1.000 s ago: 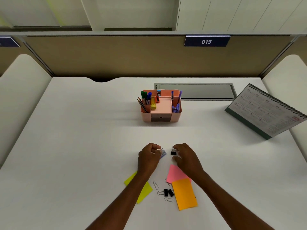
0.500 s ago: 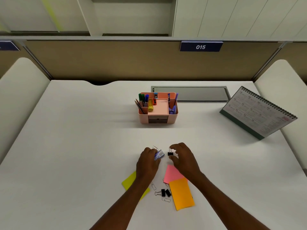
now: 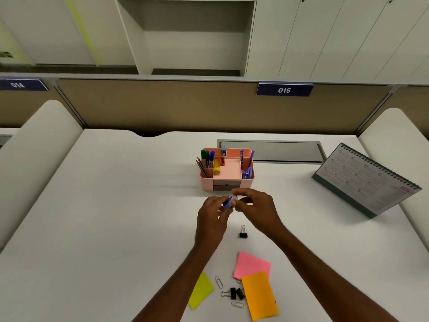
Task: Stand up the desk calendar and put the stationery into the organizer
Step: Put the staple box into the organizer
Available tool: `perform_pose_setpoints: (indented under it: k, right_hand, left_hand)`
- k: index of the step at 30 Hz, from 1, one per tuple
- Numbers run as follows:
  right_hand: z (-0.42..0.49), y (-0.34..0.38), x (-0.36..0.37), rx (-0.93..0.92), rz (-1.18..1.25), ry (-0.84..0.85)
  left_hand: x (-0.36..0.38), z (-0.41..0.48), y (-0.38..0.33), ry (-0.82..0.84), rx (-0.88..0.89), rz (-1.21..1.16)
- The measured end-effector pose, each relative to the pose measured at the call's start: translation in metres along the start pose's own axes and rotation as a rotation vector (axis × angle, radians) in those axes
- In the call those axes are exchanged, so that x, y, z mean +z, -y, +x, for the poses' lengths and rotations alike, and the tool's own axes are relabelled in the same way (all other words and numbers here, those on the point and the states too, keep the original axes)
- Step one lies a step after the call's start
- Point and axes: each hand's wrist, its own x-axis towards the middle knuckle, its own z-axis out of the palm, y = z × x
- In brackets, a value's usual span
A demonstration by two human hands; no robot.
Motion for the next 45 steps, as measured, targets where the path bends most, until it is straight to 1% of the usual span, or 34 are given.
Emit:
perform_pose_setpoints:
  k: [5,8,10,14,18,21,24,33,39,45]
  right_hand:
    - [0.037,0.03,-0.021,-0.127,-0.098,0.062]
    - [0.064,0.049,-0.032,-0.227,-0.166,0.035]
    - [0.086,0.059,-0.038,-0.285,-0.205,-0.005]
    - [0.139,0.074,-0.037,-0.334,-0.333,-0.008]
    - [0.185,0.071,-0.023,-0.397,-0.46,0.059]
    - [0.209,0.062,-0.01,-0.415,-0.57,0.169]
    - [0.223,0.056,-0.002,-0.438,-0.652,0.223]
    - [0.242,0.046,0.001,-0.425,-0.692,0.223]
    - [0.25,0.038,0.008,-0.459,-0.83,0.323]
    - [0.259,0.038,0.01,-0.56,-1.029,0.457]
  left_hand:
    - [-0.011,0.03,-0.014,-0.092,0.019,-0.058]
    - [-0.015,0.042,-0.021,-0.096,-0.082,-0.126]
    - [-0.015,0.042,-0.02,-0.058,-0.15,-0.153]
    - [-0.011,0.029,0.002,0.028,-0.195,-0.048]
    - [-0.008,0.016,0.021,0.117,-0.254,-0.026]
    - [-0.009,0.011,0.031,0.196,-0.282,-0.04]
    - [-0.011,0.009,0.043,0.221,-0.3,-0.036]
    - [-0.016,0.018,0.049,0.232,-0.33,-0.015]
    - [-0.009,0.022,0.049,0.248,-0.329,-0.002]
    - [-0.004,0.021,0.052,0.268,-0.328,0.017]
